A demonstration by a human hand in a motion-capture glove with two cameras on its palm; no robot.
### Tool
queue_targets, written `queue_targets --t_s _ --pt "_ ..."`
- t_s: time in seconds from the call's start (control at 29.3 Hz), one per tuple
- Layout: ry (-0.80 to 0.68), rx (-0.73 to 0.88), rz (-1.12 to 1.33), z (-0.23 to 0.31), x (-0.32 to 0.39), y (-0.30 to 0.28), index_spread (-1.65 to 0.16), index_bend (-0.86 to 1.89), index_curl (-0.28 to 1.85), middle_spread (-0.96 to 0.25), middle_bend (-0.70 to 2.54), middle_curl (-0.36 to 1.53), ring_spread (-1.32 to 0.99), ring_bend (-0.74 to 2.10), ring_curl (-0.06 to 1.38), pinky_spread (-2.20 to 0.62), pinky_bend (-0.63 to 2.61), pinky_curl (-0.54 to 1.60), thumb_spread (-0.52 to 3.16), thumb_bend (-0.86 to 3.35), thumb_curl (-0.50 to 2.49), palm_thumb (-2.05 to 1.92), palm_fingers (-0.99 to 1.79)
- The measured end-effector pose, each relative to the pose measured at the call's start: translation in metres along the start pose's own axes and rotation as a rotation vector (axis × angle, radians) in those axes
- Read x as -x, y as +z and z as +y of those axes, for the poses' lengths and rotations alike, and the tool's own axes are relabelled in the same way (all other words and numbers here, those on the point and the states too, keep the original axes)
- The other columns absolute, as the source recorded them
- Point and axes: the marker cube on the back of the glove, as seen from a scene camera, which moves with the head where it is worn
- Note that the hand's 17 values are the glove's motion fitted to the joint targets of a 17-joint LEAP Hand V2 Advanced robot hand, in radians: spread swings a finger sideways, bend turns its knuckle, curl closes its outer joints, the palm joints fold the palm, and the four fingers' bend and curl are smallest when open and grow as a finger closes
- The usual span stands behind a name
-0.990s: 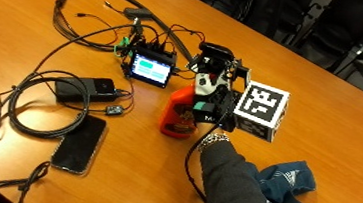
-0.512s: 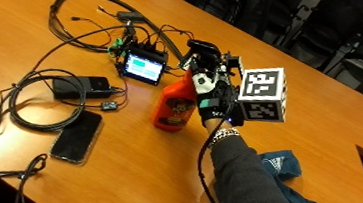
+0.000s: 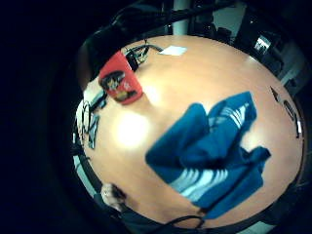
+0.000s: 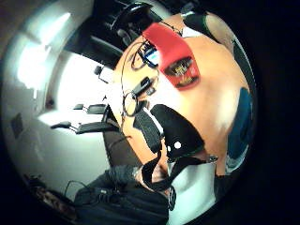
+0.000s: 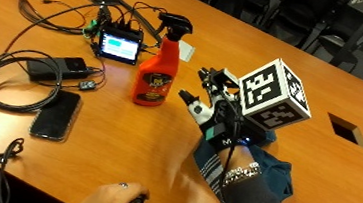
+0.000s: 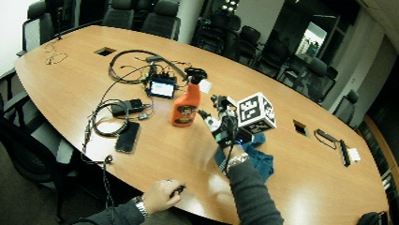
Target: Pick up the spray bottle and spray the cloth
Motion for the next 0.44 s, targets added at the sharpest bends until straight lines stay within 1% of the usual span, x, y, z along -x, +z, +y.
queue_targets --t_s 0.07,0.24,0.44 --pt "-0.003 0.053 0.072 0.017 0.002 -0.003 -0.37 0.24 0.38 -0.07 0.23 0.42 -0.06 0.29 0.34 0.21 0.23 0.34 1.14 -0.05 0.34 0.52 0.45" --pt "0.01 0.162 0.23 0.056 0.007 -0.012 -0.4 0.22 0.37 -0.07 0.18 0.4 -0.05 0.23 0.31 0.24 0.2 0.32 1.14 -0.04 0.32 0.49 0.41" --pt "0.022 0.206 0.266 0.095 0.012 -0.018 -0.42 0.19 0.37 -0.05 0.16 0.37 -0.03 0.2 0.3 0.26 0.21 0.32 1.15 -0.02 0.3 0.48 0.39"
